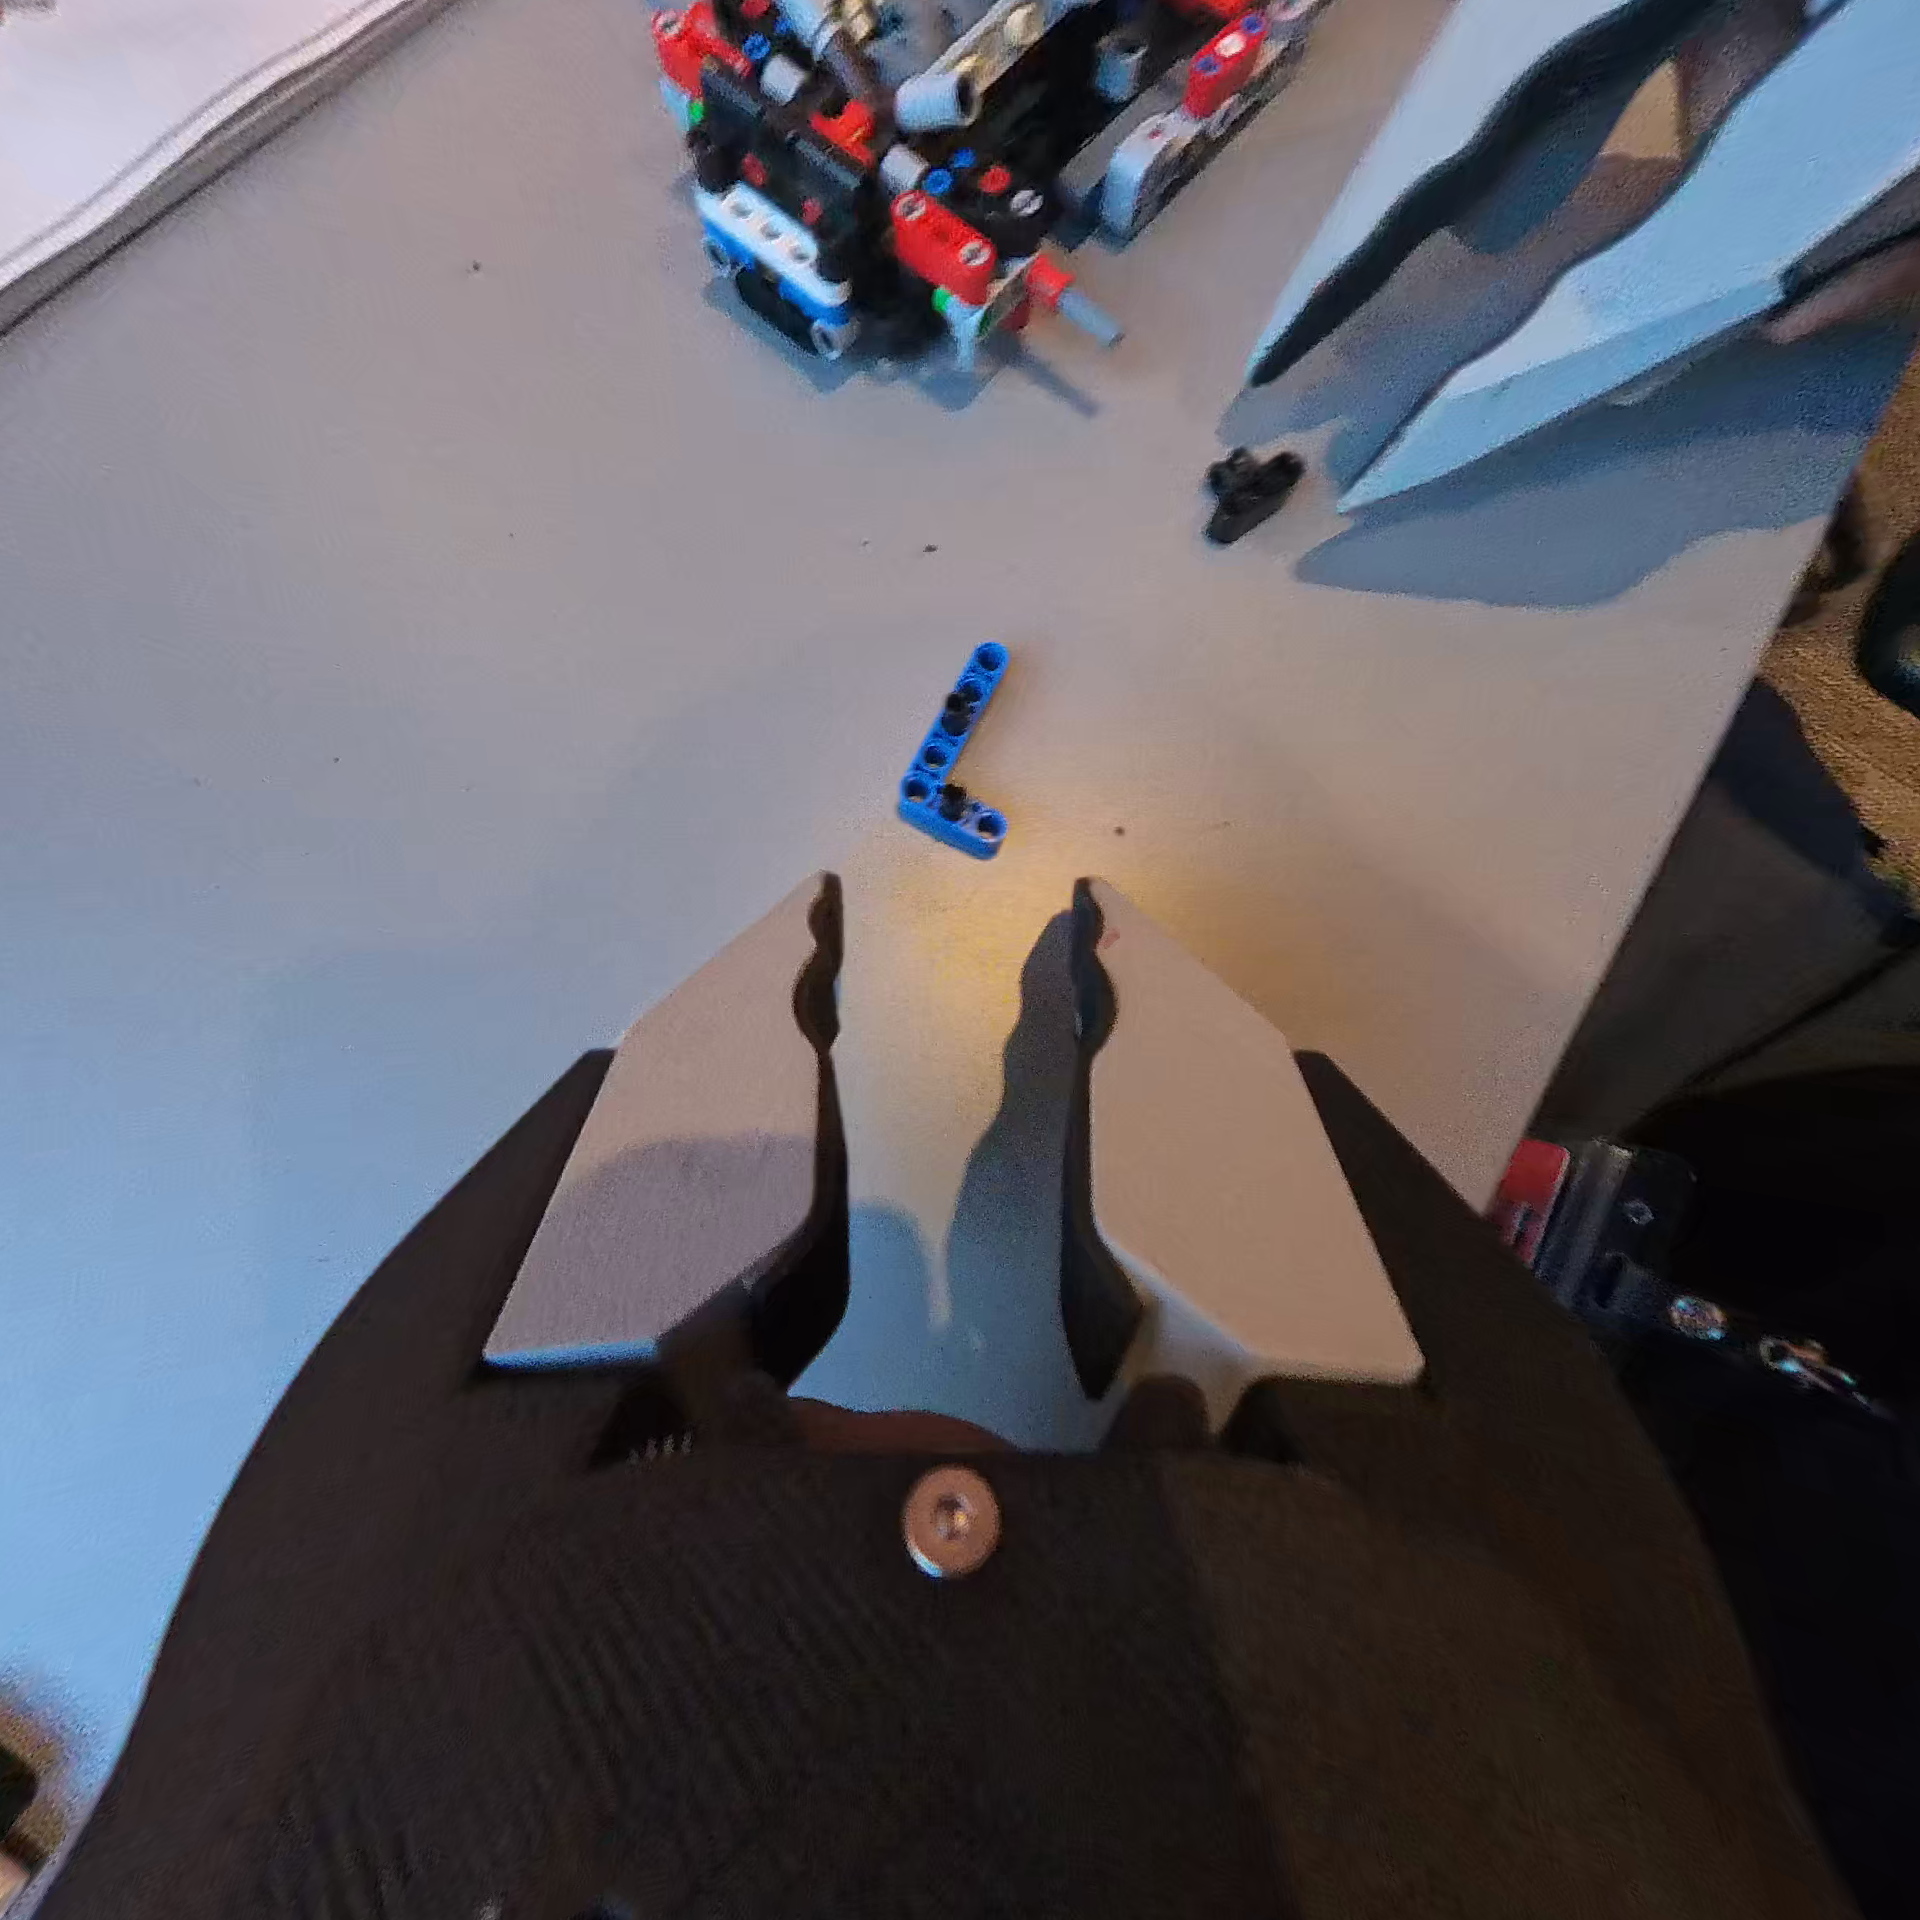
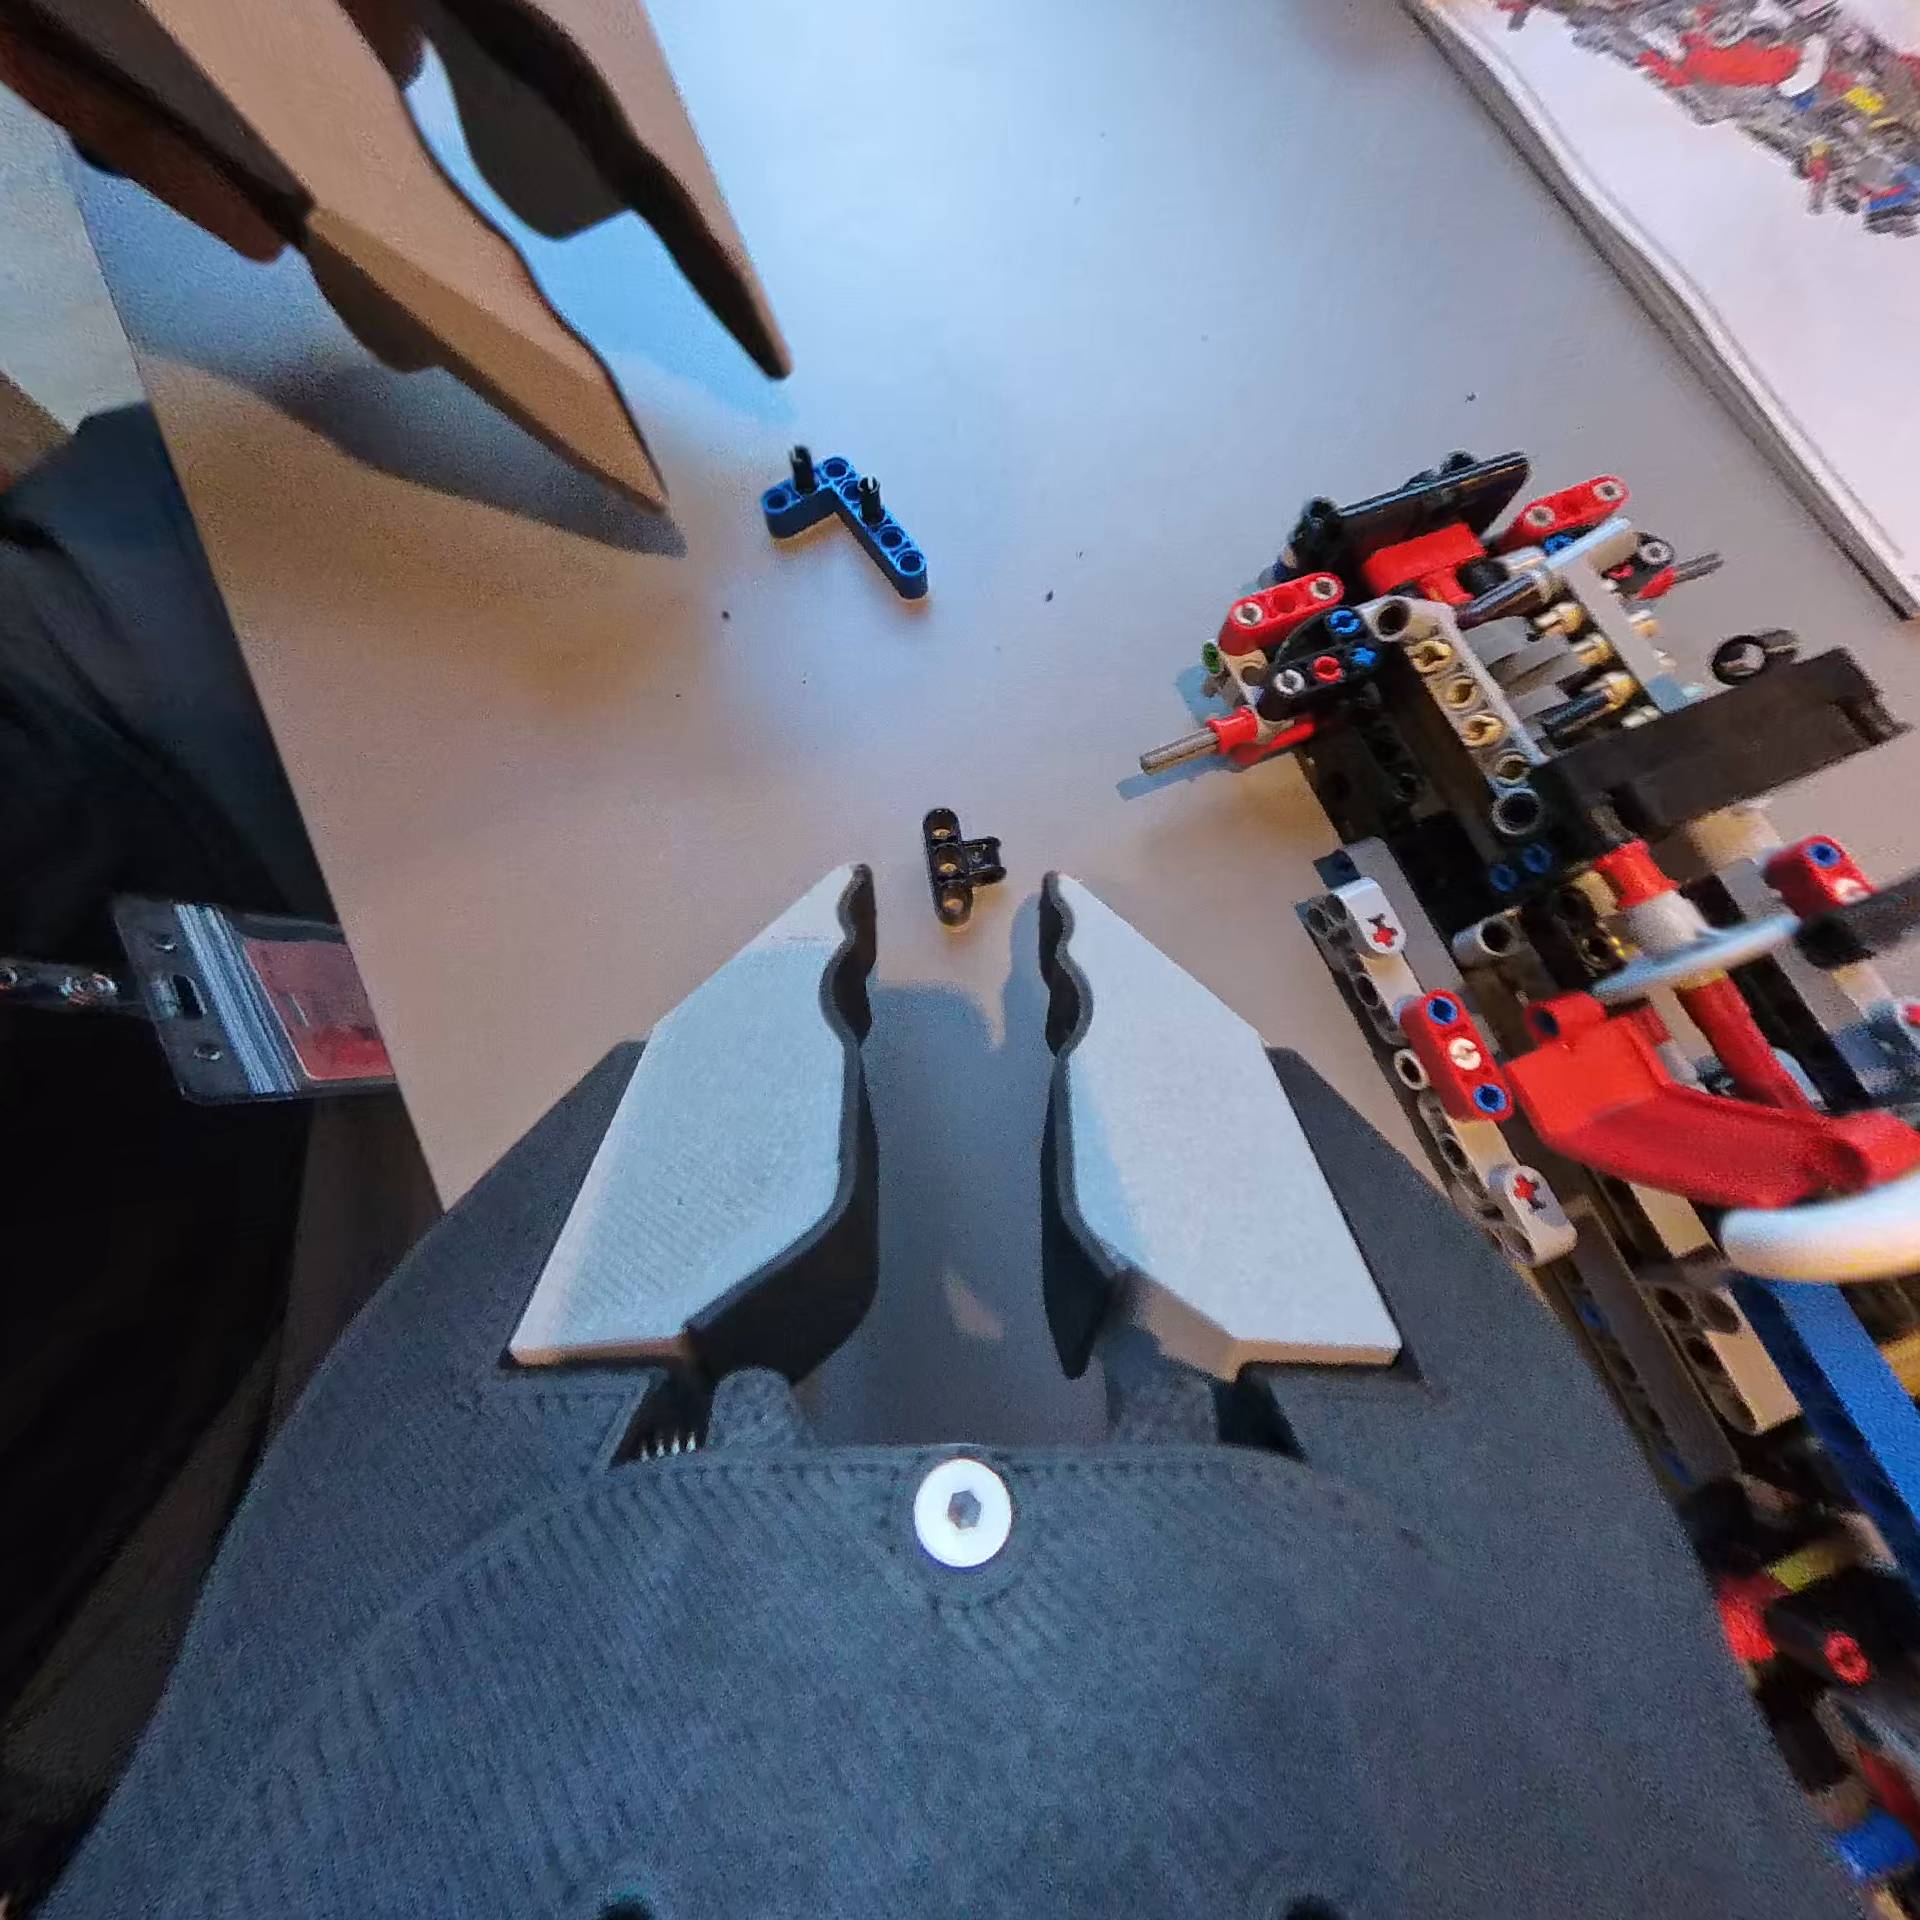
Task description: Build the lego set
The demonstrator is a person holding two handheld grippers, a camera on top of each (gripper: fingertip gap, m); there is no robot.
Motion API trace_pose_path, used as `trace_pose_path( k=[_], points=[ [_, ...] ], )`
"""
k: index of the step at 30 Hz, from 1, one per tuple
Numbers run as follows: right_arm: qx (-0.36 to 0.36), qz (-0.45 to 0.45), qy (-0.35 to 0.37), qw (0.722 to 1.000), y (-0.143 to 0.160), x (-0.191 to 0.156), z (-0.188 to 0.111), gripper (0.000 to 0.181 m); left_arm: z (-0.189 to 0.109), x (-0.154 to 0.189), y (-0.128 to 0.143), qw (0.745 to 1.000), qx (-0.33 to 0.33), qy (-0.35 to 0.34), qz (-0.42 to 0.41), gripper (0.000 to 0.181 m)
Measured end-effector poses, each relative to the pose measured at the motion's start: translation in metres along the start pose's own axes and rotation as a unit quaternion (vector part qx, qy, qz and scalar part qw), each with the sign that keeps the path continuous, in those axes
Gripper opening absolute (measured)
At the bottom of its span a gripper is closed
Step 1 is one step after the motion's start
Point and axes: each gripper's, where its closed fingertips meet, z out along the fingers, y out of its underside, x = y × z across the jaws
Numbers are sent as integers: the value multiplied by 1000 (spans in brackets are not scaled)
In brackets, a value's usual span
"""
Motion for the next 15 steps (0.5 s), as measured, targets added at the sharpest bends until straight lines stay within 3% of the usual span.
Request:
trace_pose_path(
  k=[9, 15],
  points=[
    [-19, -22, -26, 999, -2, -11, 20, 19, 21, -2, -7, 1000, 6, -12, 22, 43],
    [14, -22, -25, 999, -10, -13, 11, 22, 24, -6, -11, 1000, 12, -8, 28, 45]
  ],
)
